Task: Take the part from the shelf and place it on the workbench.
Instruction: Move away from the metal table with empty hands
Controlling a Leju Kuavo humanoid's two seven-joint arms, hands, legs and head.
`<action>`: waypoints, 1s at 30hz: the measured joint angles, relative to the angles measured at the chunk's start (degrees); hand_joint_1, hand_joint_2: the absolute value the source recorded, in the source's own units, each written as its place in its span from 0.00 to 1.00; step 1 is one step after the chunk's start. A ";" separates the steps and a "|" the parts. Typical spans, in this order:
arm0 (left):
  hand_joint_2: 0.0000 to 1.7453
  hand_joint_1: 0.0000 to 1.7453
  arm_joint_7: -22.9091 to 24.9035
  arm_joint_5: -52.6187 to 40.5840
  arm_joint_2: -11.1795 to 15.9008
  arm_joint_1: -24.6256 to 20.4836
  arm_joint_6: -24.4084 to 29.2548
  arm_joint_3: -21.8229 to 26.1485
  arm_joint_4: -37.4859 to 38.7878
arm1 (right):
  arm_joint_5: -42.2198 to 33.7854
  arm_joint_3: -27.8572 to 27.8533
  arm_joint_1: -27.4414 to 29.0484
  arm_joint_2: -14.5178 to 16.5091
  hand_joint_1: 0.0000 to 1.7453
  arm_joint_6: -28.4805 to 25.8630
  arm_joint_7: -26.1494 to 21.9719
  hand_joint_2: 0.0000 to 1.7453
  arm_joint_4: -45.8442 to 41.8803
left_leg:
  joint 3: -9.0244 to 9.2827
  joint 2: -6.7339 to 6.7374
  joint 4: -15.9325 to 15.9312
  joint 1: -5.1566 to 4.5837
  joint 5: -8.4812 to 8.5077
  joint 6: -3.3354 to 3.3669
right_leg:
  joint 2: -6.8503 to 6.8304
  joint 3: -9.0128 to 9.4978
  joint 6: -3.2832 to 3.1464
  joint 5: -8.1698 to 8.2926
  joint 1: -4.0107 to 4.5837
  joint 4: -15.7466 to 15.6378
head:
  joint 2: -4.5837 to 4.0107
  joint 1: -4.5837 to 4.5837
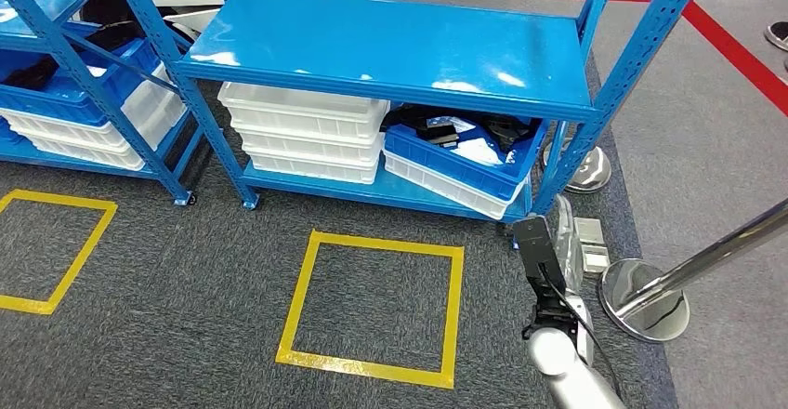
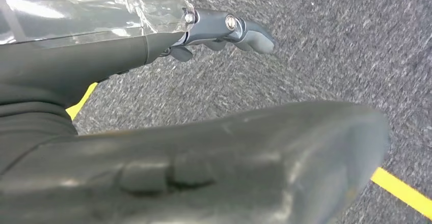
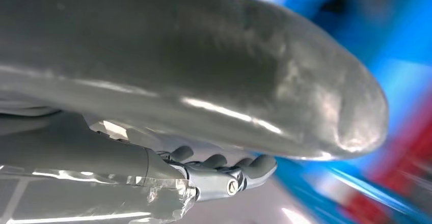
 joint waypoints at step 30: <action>0.00 0.00 3.55 -4.41 0.08 -0.39 -1.18 0.00 0.00 | -31.56 10.45 -2.34 3.68 0.00 9.15 -1.74 0.00 61.80 | 1.68 2.38 0.38 0.34 -1.93 -3.07 | -2.31 2.96 -1.02 0.77 -0.31 -2.99 | 0.00 -0.23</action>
